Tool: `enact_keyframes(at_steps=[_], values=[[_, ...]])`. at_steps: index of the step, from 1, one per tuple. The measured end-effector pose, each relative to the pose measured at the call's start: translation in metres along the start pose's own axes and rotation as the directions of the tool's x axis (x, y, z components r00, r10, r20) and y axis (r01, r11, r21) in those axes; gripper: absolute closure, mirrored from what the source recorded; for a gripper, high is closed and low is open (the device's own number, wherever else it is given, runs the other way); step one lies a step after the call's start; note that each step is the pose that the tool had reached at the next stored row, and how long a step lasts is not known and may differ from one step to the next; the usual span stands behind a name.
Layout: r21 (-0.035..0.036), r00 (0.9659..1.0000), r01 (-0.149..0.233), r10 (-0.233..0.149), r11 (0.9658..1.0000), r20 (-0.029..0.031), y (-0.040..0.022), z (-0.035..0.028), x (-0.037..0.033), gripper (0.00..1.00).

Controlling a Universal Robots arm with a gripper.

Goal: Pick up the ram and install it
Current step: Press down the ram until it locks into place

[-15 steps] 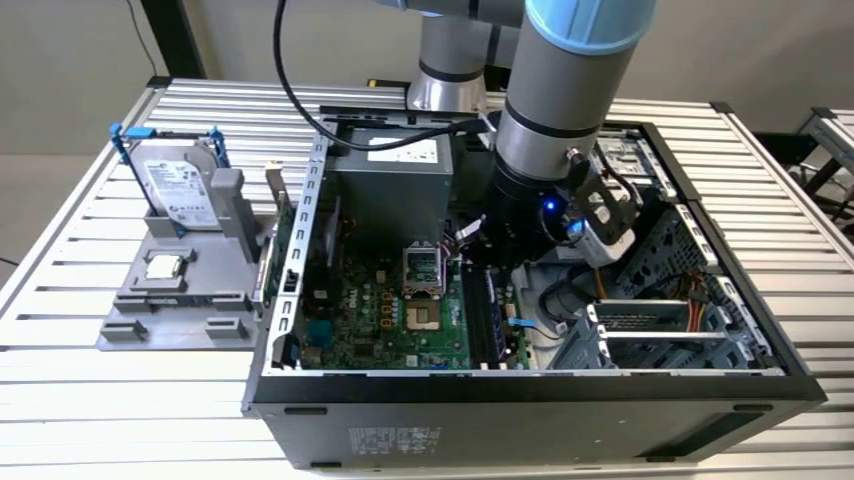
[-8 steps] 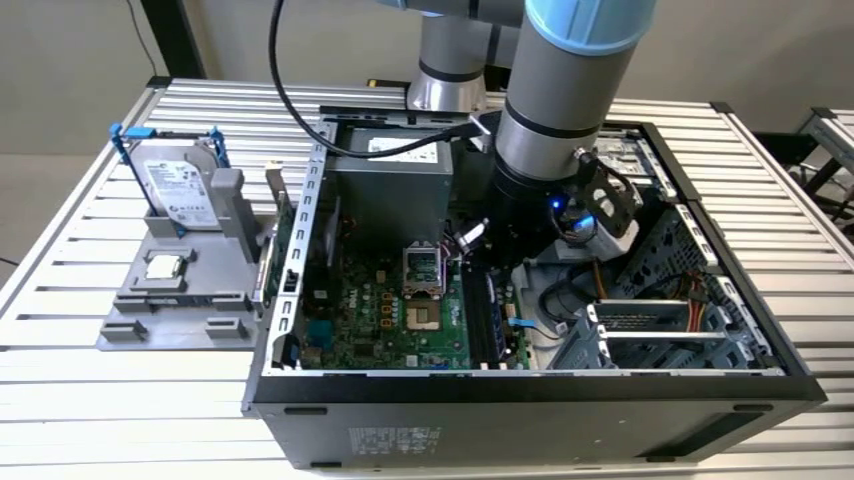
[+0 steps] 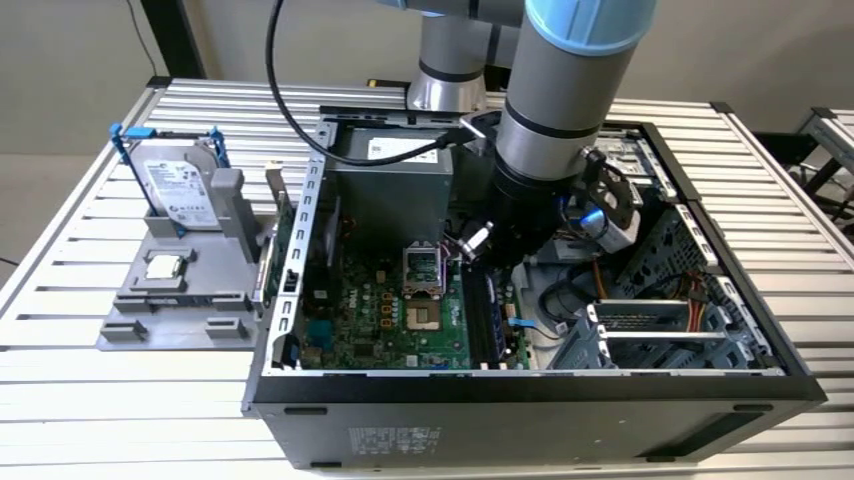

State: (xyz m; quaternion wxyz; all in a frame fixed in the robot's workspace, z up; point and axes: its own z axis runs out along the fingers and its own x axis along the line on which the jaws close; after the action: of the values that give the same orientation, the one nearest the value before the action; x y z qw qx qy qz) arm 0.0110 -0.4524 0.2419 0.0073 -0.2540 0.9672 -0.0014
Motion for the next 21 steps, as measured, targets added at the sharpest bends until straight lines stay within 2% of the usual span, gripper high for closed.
enact_keyframes(at_steps=[2, 5, 8, 10, 13, 15, 19, 21], values=[[-0.0005, 0.9994, 0.036, -0.036, 0.9994, 0.0003, 0.0, 0.0, 0.0, 1.0], [-0.0012, 0.9959, 0.09, -0.09, 0.9959, 0.0006, 0.0, 0.0, 0.0, 1.0], [-0.0018, 0.9895, 0.145, -0.145, 0.9895, 0.0011, 0.0, 0.0, 0.0001, 1.0], [-0.0022, 0.9835, 0.181, -0.181, 0.9835, 0.0014, 0.0, 0.0, 0.0001, 1.0], [-0.0027, 0.9723, 0.234, -0.234, 0.9723, 0.0017, 0.0, 0.0, 0.0, 1.0], [-0.0029, 0.9631, 0.269, -0.269, 0.9631, 0.0019, 0.0, 0.0, 0.0001, 1.0], [-0.0032, 0.9411, 0.338, -0.338, 0.9411, 0.0021, 0.0, 0.0, 0.0, 1.0], [-0.0034, 0.9282, 0.372, -0.372, 0.9281, 0.0023, 0.0, 0.0, 0.0, 1.0]])
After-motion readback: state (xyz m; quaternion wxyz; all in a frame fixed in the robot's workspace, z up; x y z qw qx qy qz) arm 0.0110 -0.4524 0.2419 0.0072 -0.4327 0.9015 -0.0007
